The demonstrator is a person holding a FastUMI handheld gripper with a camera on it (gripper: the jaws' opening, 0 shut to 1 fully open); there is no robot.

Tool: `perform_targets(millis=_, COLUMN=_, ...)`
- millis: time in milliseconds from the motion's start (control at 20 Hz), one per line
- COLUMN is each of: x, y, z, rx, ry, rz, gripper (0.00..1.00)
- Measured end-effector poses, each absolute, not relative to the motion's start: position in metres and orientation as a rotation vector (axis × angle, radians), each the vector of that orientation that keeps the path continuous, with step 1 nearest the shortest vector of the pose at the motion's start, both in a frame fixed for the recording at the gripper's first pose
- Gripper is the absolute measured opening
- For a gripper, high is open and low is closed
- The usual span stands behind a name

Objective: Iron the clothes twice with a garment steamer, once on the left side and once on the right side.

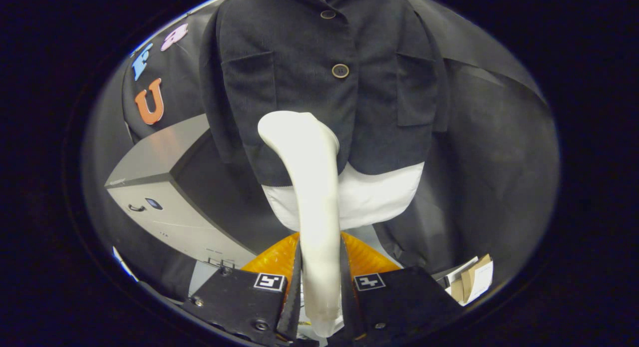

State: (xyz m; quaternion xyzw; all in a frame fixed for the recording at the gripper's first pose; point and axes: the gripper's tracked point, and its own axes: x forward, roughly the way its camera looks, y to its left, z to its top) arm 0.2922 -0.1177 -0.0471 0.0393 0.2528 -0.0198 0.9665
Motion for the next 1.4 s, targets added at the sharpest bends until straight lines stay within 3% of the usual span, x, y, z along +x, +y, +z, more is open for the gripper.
perform_targets(millis=650, x=0.253, y=-0.213, z=0.113, rx=0.246, ry=0.229, rz=-0.093, gripper=0.37)
perform_targets(millis=1400, x=0.307, y=-0.247, z=0.301, rx=0.286, ry=-0.061, rz=-0.14, gripper=0.37)
